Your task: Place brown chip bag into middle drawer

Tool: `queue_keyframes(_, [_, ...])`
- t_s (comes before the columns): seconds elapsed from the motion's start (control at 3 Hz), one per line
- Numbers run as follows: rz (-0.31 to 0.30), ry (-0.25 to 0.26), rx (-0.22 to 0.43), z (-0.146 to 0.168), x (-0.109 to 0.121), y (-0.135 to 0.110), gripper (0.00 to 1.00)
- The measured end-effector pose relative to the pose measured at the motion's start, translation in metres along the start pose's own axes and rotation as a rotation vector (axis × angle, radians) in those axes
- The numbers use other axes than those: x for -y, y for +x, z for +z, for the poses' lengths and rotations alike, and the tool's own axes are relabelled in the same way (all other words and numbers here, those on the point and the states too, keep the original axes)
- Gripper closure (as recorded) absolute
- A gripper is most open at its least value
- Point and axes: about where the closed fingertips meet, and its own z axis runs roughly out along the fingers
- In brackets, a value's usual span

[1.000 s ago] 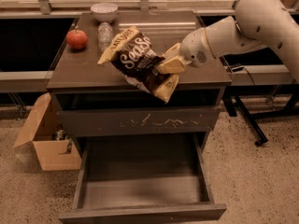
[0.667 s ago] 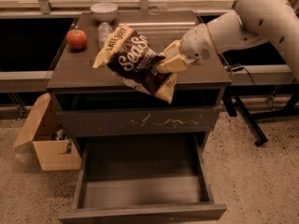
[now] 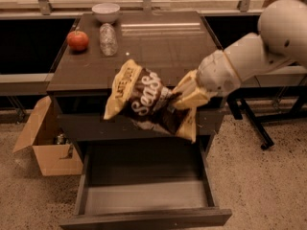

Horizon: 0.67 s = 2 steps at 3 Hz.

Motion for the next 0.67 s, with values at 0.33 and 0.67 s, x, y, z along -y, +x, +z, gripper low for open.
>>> queue_keyframes(0.33, [0.131, 0.017, -0.009, 0.029, -0.028, 0.066, 1.0])
queue_keyframes(0.67, [0.151, 0.005, -0.02, 0.043, -0.036, 0.076, 1.0])
